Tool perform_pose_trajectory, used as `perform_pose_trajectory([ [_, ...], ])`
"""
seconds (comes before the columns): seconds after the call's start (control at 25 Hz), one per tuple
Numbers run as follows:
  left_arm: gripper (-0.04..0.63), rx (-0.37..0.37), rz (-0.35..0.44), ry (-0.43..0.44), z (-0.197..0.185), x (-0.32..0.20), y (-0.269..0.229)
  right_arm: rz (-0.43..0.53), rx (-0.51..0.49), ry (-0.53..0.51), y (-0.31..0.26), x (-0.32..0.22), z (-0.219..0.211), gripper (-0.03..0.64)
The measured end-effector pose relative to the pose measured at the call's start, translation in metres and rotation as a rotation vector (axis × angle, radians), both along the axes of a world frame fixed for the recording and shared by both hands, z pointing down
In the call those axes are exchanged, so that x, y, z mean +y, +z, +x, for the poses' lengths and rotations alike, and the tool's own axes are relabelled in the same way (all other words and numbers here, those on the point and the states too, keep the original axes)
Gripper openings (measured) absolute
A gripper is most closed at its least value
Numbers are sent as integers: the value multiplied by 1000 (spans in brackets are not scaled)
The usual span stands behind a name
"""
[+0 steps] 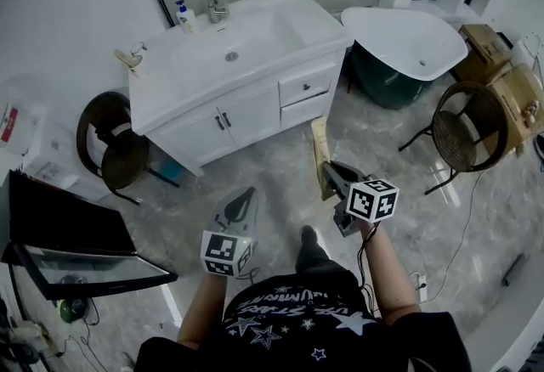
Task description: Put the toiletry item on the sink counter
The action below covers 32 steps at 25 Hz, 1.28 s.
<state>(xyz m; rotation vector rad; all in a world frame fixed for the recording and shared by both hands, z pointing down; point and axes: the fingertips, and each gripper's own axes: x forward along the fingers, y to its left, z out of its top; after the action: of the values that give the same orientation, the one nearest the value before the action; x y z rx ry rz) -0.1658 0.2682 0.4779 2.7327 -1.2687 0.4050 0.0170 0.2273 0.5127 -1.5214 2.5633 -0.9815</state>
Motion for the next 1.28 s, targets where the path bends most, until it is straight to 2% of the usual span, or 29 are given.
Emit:
perform_pose_trajectory([
  [0.44,20,-18,19,-46,65,-95,-7,-17,-16,-55,3,-101,60,31],
  [0.64,20,-15,41,-112,71,-124,-6,-23,-13,-85,10,-127,74,31],
  [1.28,20,22,-2,-147,78,-175,5,-61,7,-71,21,-168,95,31],
])
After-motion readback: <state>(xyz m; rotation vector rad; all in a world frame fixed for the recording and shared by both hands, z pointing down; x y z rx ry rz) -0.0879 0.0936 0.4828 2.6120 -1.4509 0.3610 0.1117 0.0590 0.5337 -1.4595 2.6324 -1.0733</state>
